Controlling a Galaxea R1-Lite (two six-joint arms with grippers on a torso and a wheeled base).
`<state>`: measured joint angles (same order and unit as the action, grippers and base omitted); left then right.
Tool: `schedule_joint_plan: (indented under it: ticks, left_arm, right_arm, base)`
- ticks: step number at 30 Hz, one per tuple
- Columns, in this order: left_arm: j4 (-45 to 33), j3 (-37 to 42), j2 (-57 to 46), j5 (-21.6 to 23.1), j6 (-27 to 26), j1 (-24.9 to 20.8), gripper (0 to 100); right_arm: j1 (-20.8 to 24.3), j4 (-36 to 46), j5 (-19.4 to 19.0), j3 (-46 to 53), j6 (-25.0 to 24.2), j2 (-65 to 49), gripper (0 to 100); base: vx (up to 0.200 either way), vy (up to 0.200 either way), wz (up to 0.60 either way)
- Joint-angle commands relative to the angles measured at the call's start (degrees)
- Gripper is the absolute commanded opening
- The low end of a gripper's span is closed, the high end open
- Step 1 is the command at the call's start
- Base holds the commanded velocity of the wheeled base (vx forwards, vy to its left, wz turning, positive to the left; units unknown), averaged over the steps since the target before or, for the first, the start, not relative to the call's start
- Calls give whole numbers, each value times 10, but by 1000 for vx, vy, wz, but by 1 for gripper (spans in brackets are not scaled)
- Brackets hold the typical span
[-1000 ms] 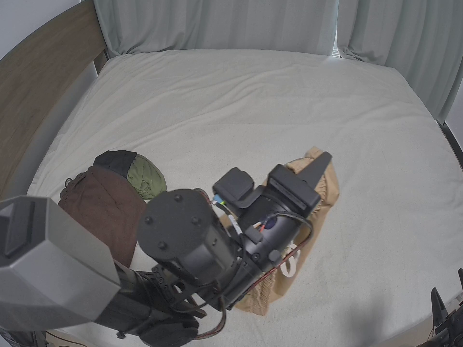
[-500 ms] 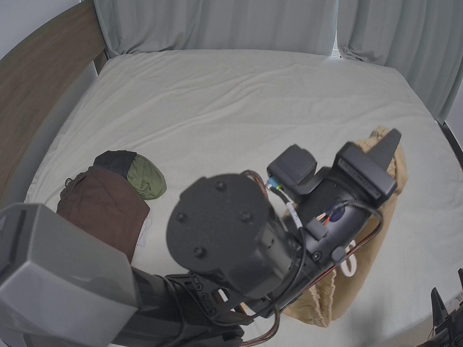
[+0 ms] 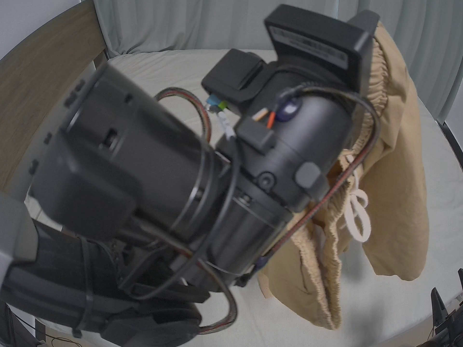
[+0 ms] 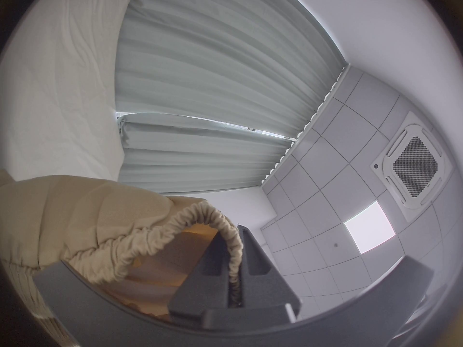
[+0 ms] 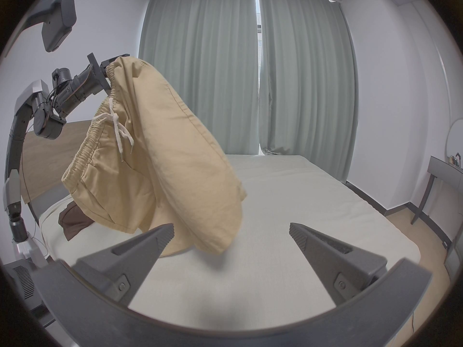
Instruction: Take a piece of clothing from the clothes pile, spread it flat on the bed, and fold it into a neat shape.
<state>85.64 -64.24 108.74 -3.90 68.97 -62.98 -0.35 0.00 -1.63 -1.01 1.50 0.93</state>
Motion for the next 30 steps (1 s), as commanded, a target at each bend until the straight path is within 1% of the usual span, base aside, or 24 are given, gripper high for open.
schedule_joint_plan:
  ticks: [1,2,3,4,5,7,14,18,21,22,23,27,30]
  left_arm:
    - [8,127,-27,9,18,44,0]
    - [15,144,-26,12,20,52,0]
    - [15,144,-26,12,20,52,0]
    - [30,175,-20,23,33,68,0]
    - [30,175,-20,23,33,68,0]
    - [31,218,-1,36,37,88,0]
    - [32,249,19,35,30,111,0]
    - [32,274,18,34,14,122,0]
    - [33,301,17,36,-9,154,0]
    - [33,302,17,36,-9,155,0]
    - [33,309,15,36,-11,167,0]
    - [34,318,12,37,-13,176,0]
    - [34,322,13,37,-25,192,0]
  right_arm:
    - [0,0,0,10,0,-9,100]
    - [0,0,0,10,0,-9,100]
    - [0,0,0,10,0,-9,100]
    - [0,0,0,10,0,-9,100]
    - [0,0,0,10,0,-9,100]
    - [0,0,0,10,0,-9,100]
    - [0,0,0,10,-1,-9,100]
    - [0,0,0,10,-1,-9,100]
    - [0,0,0,10,-1,-9,100]
    - [0,0,0,10,-1,-9,100]
    - [0,0,0,10,-1,-9,100]
    - [0,0,0,10,-1,-9,100]
    - [0,0,0,10,-1,-9,100]
  base:
    - [0,0,0]
    - [0,0,0]
    - [0,0,0]
    - [0,0,0]
    - [0,0,0]
    - [0,0,0]
    - [0,0,0]
    - [0,0,0]
    - [0,0,0]
    - [0,0,0]
    - [0,0,0]
    - [0,0,0]
    - [0,0,0]
